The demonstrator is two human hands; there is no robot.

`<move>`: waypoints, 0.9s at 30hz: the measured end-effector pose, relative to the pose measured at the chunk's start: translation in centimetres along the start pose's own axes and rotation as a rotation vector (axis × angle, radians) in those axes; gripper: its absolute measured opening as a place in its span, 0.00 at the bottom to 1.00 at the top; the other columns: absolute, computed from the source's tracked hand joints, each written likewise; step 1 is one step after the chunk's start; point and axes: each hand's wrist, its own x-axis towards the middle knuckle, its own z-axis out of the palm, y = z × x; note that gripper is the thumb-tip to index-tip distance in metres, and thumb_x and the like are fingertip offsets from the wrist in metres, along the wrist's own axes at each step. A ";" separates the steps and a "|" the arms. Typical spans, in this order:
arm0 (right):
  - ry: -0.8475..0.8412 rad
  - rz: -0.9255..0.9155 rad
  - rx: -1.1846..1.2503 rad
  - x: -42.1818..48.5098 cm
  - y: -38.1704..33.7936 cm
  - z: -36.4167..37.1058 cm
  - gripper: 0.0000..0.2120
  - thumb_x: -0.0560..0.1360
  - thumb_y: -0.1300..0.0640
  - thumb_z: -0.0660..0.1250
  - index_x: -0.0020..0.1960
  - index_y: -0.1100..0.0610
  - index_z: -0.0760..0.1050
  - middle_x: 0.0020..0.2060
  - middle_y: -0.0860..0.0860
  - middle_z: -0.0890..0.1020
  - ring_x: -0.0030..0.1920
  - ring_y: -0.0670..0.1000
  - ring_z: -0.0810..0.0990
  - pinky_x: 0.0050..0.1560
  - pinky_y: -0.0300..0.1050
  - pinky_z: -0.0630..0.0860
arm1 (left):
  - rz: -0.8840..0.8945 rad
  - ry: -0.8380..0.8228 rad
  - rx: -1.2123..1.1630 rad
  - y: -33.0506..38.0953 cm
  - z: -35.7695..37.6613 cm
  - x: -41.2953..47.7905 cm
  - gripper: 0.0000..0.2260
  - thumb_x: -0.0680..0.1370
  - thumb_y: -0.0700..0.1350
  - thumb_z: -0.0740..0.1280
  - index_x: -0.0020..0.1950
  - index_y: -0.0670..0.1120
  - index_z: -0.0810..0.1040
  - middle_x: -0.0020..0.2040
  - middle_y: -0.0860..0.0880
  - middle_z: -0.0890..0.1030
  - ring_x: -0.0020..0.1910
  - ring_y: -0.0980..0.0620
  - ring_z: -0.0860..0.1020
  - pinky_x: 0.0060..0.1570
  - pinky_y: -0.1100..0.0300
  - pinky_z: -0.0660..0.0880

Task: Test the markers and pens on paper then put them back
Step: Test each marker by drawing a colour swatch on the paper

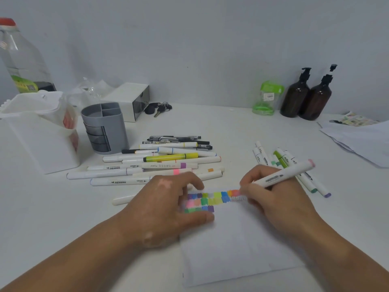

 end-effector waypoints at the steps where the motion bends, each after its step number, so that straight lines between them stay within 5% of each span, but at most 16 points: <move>1: 0.033 0.029 0.142 0.2 0.0 -0.1 0.09 0.72 0.61 0.74 0.35 0.53 0.79 0.26 0.52 0.76 0.26 0.47 0.70 0.24 0.36 0.65 | -0.004 0.050 -0.111 0.0 0.0 0.1 0.16 0.70 0.66 0.69 0.52 0.61 0.73 0.34 0.56 0.74 0.36 0.59 0.73 0.35 0.68 0.68; 3: 0.040 0.074 0.375 0.6 0.0 -0.3 0.11 0.74 0.64 0.73 0.34 0.55 0.79 0.26 0.54 0.76 0.25 0.50 0.71 0.23 0.39 0.66 | -0.053 0.077 -0.367 -0.1 -0.1 0.3 0.06 0.75 0.55 0.64 0.51 0.61 0.71 0.35 0.53 0.74 0.35 0.57 0.72 0.39 0.65 0.71; 6: -0.034 0.068 0.534 0.7 -0.4 -0.4 0.05 0.67 0.58 0.77 0.36 0.55 0.81 0.26 0.53 0.72 0.26 0.49 0.69 0.24 0.38 0.66 | -0.087 0.043 -0.590 -0.1 -0.2 0.3 0.12 0.73 0.45 0.58 0.54 0.57 0.71 0.41 0.49 0.75 0.38 0.50 0.74 0.43 0.45 0.75; 9: -0.102 0.072 0.699 0.8 -0.3 -0.6 0.09 0.61 0.64 0.79 0.40 0.56 0.83 0.28 0.54 0.74 0.27 0.50 0.72 0.25 0.40 0.69 | -0.040 0.067 -0.682 0.2 -0.1 0.3 0.14 0.79 0.38 0.58 0.56 0.56 0.73 0.48 0.51 0.82 0.42 0.46 0.81 0.43 0.51 0.80; 11: -0.129 0.084 0.791 0.8 -0.3 -0.6 0.05 0.67 0.65 0.71 0.39 0.57 0.83 0.28 0.56 0.76 0.27 0.51 0.73 0.25 0.41 0.71 | -0.046 0.066 -0.771 0.1 0.1 0.4 0.13 0.83 0.36 0.60 0.60 0.54 0.73 0.54 0.51 0.84 0.47 0.43 0.83 0.44 0.59 0.81; 17: -0.108 -0.003 0.696 0.6 -0.4 -0.6 0.05 0.70 0.60 0.69 0.36 0.54 0.81 0.27 0.55 0.76 0.25 0.50 0.73 0.25 0.39 0.70 | -0.044 0.075 -0.797 0.2 0.1 0.4 0.06 0.79 0.45 0.66 0.54 0.49 0.71 0.56 0.52 0.86 0.50 0.46 0.85 0.46 0.57 0.82; 27: -0.162 -0.044 0.718 0.4 -0.5 -0.5 0.07 0.70 0.61 0.67 0.40 0.55 0.84 0.30 0.57 0.80 0.27 0.52 0.76 0.26 0.41 0.73 | -0.014 0.154 -0.517 0.4 -0.1 0.4 0.05 0.75 0.52 0.70 0.50 0.59 0.82 0.40 0.52 0.85 0.35 0.52 0.84 0.39 0.62 0.80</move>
